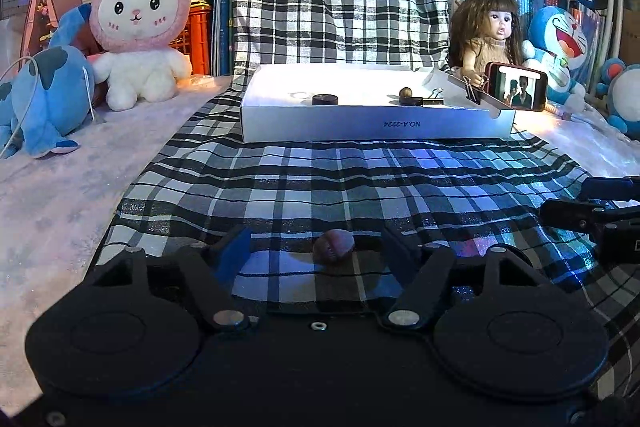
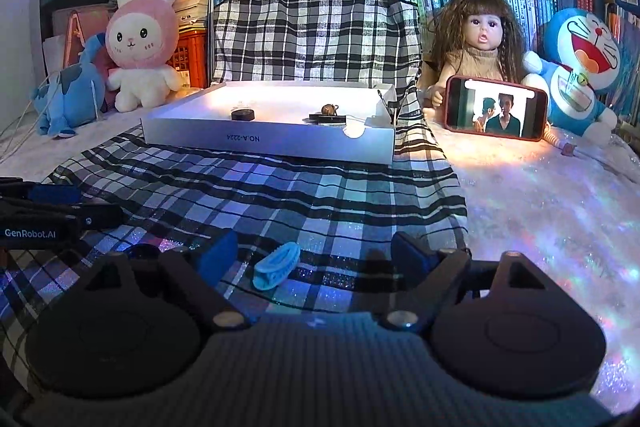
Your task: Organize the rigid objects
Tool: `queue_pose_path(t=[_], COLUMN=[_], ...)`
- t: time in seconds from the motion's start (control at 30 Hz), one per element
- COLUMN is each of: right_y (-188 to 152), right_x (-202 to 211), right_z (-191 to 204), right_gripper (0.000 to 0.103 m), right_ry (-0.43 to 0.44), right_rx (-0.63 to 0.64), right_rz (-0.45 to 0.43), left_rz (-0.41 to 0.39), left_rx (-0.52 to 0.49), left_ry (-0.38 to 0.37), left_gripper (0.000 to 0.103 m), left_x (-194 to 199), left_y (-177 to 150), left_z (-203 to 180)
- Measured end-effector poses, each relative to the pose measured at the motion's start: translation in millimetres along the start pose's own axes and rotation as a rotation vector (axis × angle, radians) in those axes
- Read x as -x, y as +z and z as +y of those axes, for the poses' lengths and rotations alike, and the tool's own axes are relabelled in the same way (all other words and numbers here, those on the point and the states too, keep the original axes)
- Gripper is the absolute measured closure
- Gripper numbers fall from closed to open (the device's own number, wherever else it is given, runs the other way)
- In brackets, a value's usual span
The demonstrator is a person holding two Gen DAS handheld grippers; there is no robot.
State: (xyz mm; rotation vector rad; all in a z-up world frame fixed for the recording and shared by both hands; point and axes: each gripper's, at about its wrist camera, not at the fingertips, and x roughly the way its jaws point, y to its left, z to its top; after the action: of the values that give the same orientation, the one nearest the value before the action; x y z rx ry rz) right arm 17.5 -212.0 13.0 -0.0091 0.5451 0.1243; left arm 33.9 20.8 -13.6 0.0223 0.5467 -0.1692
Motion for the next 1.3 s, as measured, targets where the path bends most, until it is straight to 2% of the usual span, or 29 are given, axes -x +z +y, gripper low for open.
queue_pose_path(t=[0.2, 0.37, 0.43, 0.6, 0.67, 0.73, 0.8, 1.13, 1.3], right_y=[-1, -5, -6, -8, -7, -5, -3, 10, 10], right_x=[2, 3, 2, 2, 2, 2, 2, 7, 7], right_z=[3, 7, 8, 10, 9, 6, 0, -23, -26], right_gripper=[0.024, 0.033, 0.045, 0.054, 0.064, 0.077, 0.082, 0.086, 0.086], right_ry=[0.025, 0.045, 0.055, 0.072, 0.069, 0.066, 0.070, 0.069, 0.065], right_rx=[0.006, 0.021, 0.020, 0.010, -0.001, -0.024, -0.056, -0.145, -0.150], right_rz=[0.010, 0.027, 0.039, 0.041, 0.036, 0.034, 0.031, 0.000, 0.003], left_rz=[0.000, 0.000, -0.001, 0.004, 0.002, 0.001, 0.001, -0.006, -0.014], left_rx=[0.004, -0.008, -0.010, -0.013, -0.014, -0.010, -0.003, 0.036, 0.043], left_ry=[-0.006, -0.018, -0.024, -0.049, -0.048, -0.050, -0.052, -0.058, -0.048], left_gripper=[0.043, 0.054, 0.060, 0.076, 0.082, 0.083, 0.083, 0.083, 0.083], left_x=[2, 4, 5, 6, 7, 7, 8, 9, 9], left_y=[-1, -1, -2, -1, -1, 0, 1, 8, 10], left_z=[0, -2, -4, -7, -8, -8, -7, 1, 4])
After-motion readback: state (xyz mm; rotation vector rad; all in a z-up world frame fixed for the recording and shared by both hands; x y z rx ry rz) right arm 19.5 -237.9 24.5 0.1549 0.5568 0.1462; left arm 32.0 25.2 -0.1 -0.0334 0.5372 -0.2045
